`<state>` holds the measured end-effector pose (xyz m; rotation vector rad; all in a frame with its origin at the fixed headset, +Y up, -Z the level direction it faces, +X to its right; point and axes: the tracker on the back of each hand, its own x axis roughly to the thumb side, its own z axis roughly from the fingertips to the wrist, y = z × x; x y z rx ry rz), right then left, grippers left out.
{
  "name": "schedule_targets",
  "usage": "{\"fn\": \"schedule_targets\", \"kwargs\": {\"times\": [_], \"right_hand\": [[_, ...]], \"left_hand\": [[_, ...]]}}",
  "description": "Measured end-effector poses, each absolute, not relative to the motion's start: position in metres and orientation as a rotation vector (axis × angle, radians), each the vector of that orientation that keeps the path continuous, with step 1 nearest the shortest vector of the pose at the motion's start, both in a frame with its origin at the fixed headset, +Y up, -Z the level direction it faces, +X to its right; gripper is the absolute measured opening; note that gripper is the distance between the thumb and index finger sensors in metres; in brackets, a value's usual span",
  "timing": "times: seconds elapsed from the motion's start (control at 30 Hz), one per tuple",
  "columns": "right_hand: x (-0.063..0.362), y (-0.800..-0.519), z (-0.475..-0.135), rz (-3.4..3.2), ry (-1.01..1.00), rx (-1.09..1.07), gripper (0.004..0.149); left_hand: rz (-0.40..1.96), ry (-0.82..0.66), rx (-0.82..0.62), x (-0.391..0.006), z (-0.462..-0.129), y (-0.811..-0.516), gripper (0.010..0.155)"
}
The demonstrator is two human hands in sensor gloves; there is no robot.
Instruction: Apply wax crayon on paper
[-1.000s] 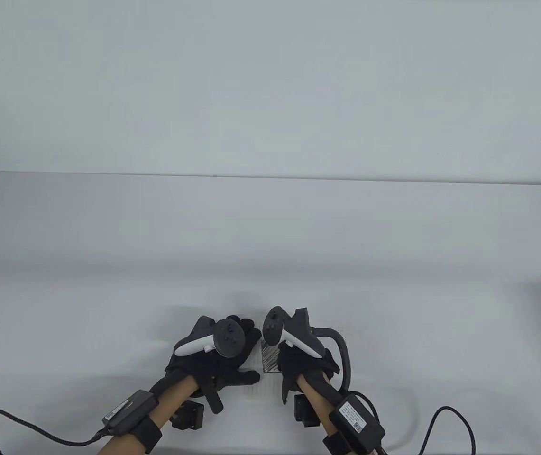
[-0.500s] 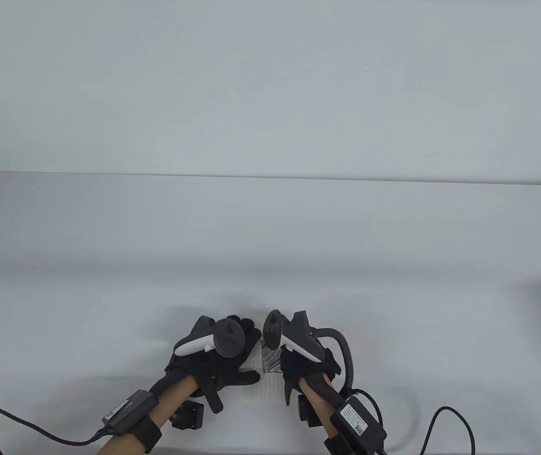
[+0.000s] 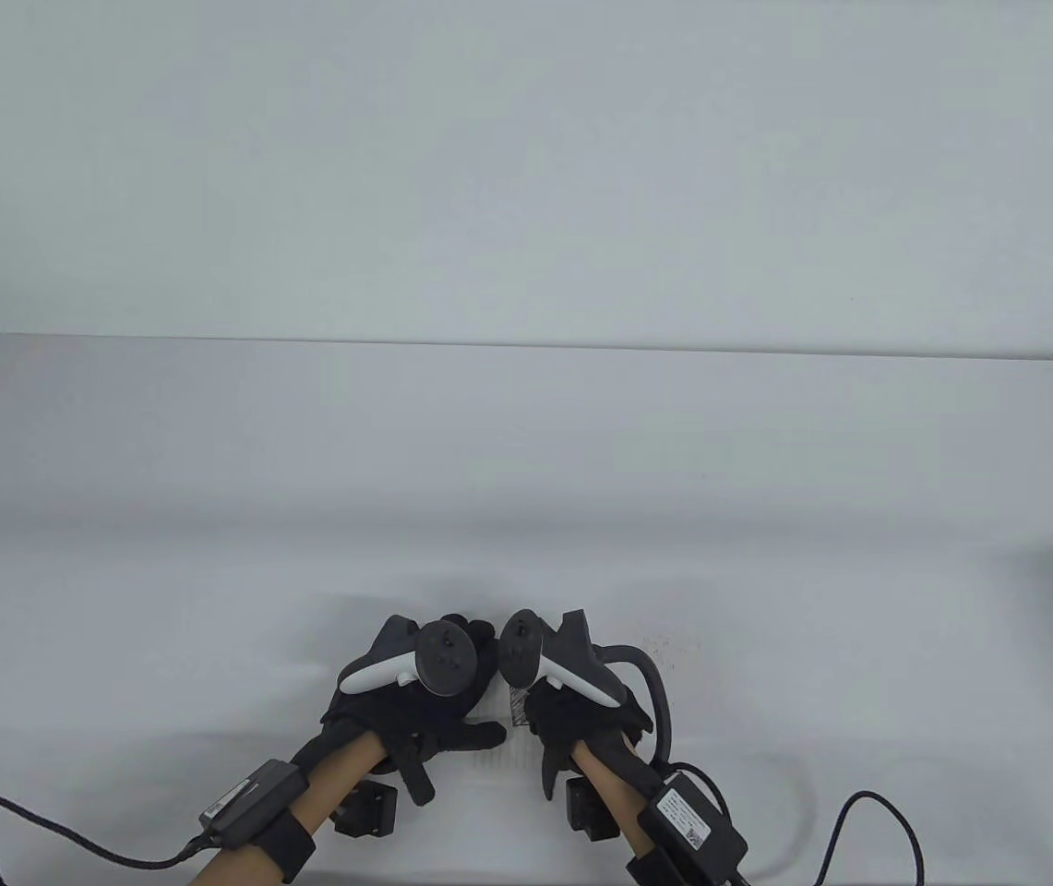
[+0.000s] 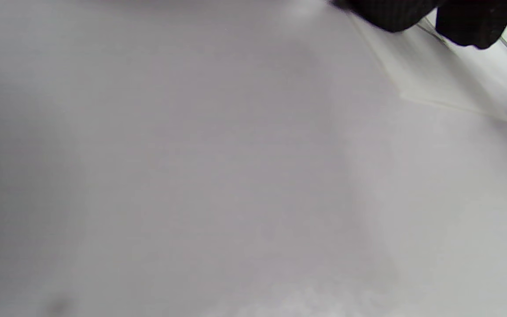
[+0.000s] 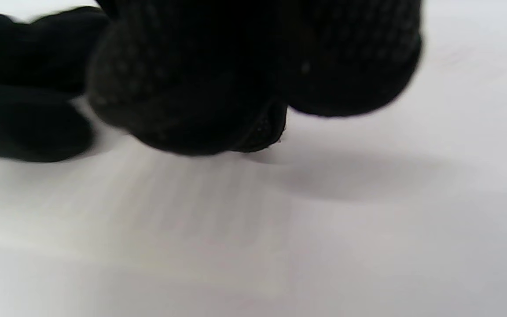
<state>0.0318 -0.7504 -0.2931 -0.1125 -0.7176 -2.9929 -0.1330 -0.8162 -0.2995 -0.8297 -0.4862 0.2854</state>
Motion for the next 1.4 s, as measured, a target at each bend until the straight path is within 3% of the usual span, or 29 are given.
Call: {"fn": "schedule_targets", "kwargs": {"times": [0.07,0.13,0.2,0.23,0.4,0.47,0.5,0.57,0.73,0.8,0.87,0.93,1.07,1.13,1.2,1.23,1.4], "right_hand": [[0.036,-0.750,-0.296,-2.920,-0.615,-0.040,0.041],[0.033,-0.748,-0.293,-2.951,-0.611,-0.127,0.042],[0.026,-0.751,-0.289,-3.069,-0.864,-0.321,0.042],[0.023,-0.754,-0.288,-3.084,-0.950,-0.308,0.041],[0.035,-0.749,-0.297,-2.875,-0.629,-0.065,0.039],[0.034,-0.748,-0.296,-2.906,-0.629,-0.145,0.039],[0.033,-0.748,-0.295,-2.956,-0.673,-0.221,0.039],[0.025,-0.754,-0.290,-3.055,-0.956,-0.329,0.039],[0.034,-0.749,-0.298,-2.884,-0.698,-0.071,0.038],[0.032,-0.747,-0.296,-2.860,-0.655,-0.140,0.039],[0.027,-0.749,-0.292,-2.986,-0.854,-0.309,0.039],[0.024,-0.755,-0.289,-3.014,-0.970,-0.250,0.038],[0.033,-0.749,-0.296,-2.888,-0.760,-0.085,0.038],[0.030,-0.748,-0.293,-2.893,-0.699,-0.153,0.038],[0.027,-0.750,-0.291,-2.958,-0.854,-0.270,0.038],[0.027,-0.751,-0.289,-2.994,-0.917,-0.207,0.038],[0.037,-0.748,-0.298,-2.769,-0.649,-0.038,0.038]], "left_hand": [[0.286,-0.486,-0.831,-0.133,-0.300,-0.816,0.089],[0.287,-0.487,-0.832,-0.133,-0.300,-0.816,0.089],[0.286,-0.487,-0.832,-0.133,-0.299,-0.816,0.089],[0.286,-0.487,-0.831,-0.133,-0.300,-0.816,0.089],[0.287,-0.487,-0.832,-0.133,-0.300,-0.816,0.089],[0.289,-0.487,-0.833,-0.133,-0.300,-0.816,0.089],[0.288,-0.487,-0.833,-0.133,-0.300,-0.816,0.089],[0.289,-0.486,-0.832,-0.133,-0.299,-0.816,0.089],[0.289,-0.486,-0.833,-0.133,-0.299,-0.816,0.089],[0.289,-0.487,-0.833,-0.133,-0.299,-0.816,0.089],[0.289,-0.487,-0.833,-0.133,-0.299,-0.816,0.089],[0.288,-0.486,-0.832,-0.133,-0.299,-0.816,0.089],[0.287,-0.486,-0.832,-0.133,-0.300,-0.816,0.089],[0.288,-0.487,-0.832,-0.133,-0.299,-0.816,0.089],[0.287,-0.487,-0.832,-0.133,-0.300,-0.816,0.089],[0.287,-0.487,-0.832,-0.133,-0.299,-0.816,0.089],[0.288,-0.487,-0.833,-0.133,-0.300,-0.816,0.089]]}}
